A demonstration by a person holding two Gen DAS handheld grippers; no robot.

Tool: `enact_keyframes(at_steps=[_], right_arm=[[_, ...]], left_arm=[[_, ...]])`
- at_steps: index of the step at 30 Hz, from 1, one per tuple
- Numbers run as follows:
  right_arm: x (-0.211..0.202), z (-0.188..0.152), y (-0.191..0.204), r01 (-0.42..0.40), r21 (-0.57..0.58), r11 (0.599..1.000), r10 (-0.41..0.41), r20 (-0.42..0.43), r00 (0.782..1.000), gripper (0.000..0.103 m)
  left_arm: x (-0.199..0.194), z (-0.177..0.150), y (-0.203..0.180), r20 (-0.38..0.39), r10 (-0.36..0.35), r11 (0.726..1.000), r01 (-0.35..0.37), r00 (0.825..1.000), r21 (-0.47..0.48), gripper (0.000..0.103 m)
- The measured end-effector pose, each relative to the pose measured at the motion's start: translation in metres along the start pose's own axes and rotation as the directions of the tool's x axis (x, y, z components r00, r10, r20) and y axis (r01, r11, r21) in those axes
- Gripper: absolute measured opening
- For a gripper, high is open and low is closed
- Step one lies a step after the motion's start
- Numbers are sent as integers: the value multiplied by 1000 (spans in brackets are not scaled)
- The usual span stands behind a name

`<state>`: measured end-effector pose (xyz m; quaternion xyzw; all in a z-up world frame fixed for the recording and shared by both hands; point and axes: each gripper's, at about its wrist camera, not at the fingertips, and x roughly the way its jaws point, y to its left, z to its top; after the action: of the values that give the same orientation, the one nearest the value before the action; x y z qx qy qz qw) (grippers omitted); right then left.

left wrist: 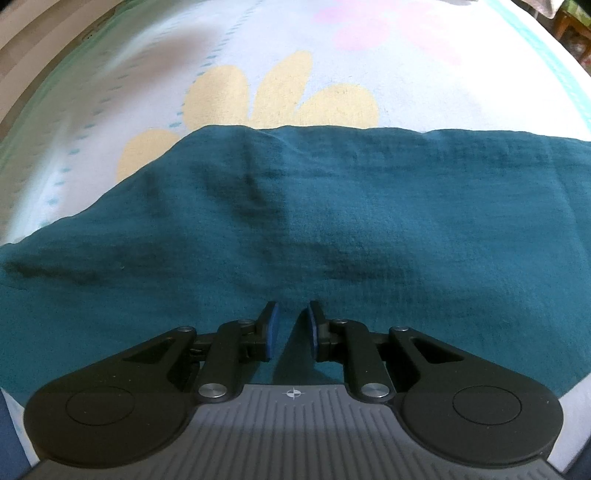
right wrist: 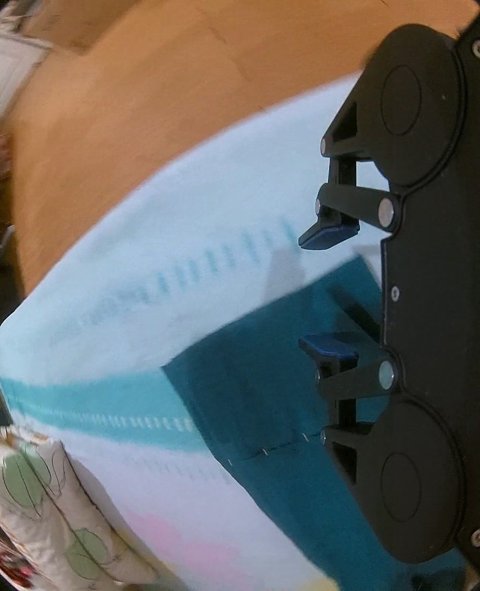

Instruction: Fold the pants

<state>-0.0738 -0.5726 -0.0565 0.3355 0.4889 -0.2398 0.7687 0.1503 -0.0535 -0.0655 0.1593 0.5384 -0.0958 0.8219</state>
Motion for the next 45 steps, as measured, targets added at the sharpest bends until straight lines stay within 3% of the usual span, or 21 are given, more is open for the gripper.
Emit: enact_keyframes(at_steps=[2, 3, 4, 11, 13, 14, 16, 21, 24, 28, 35, 38, 40, 42, 45], right_arm=[[9, -4, 5, -7, 10, 1000, 8, -31, 1000, 50], [12, -5, 10, 0, 6, 1000, 0, -45, 999, 26], [13, -5, 16, 9, 0, 1000, -9, -58, 998, 17], [-36, 13, 56, 14, -77, 997, -5, 115, 993, 18], [-38, 16, 53, 122, -61, 991, -113, 130, 985, 48], [-37, 15, 51, 190, -63, 980, -180, 140, 974, 50], [-35, 14, 47, 244, -87, 966, -230, 143, 963, 50], [-29, 22, 40, 103, -69, 992, -94, 118, 989, 50], [-18, 32, 50, 63, -101, 993, -49, 137, 989, 50], [7, 54, 62, 45, -117, 992, -28, 148, 989, 52], [57, 82, 66, 96, -149, 984, -80, 112, 991, 52], [55, 82, 60, 52, -153, 987, -33, 119, 992, 52], [53, 80, 58, 18, -155, 988, 1, 126, 992, 38], [53, 79, 59, 6, -175, 984, 16, 119, 993, 13], [45, 72, 67, 37, -253, 967, 6, 166, 986, 10]], left_arm=[[0, 0, 0, -1, -1, 1000, 1, 1000, -1, 17], [0, 0, 0, -2, -2, 1000, 2, 1000, -2, 17], [0, 0, 0, -3, -3, 1000, 3, 1000, -3, 17], [1, 1, 0, -11, -3, 1000, 3, 1000, -13, 17], [1, 1, 0, -8, 3, 1000, -3, 1000, -11, 17], [1, 1, -1, -6, 6, 1000, -6, 1000, -8, 17], [1, 0, -2, -1, 11, 1000, -11, 1000, 2, 17], [-1, -1, -5, 6, 23, 1000, -23, 1000, 11, 17], [-1, -2, -5, 5, 24, 1000, -24, 1000, 8, 17], [-1, -1, -4, 5, 17, 1000, -17, 1000, -1, 17], [-1, -2, -2, 10, 23, 1000, -23, 1000, -1, 17], [-1, -2, -4, 11, 34, 999, -34, 999, 1, 17], [-2, -2, -6, 12, 45, 999, -45, 999, 1, 17], [-2, -2, -9, 13, 61, 998, -61, 998, 1, 17], [-3, -3, -12, 21, 77, 997, -77, 997, -9, 17]])
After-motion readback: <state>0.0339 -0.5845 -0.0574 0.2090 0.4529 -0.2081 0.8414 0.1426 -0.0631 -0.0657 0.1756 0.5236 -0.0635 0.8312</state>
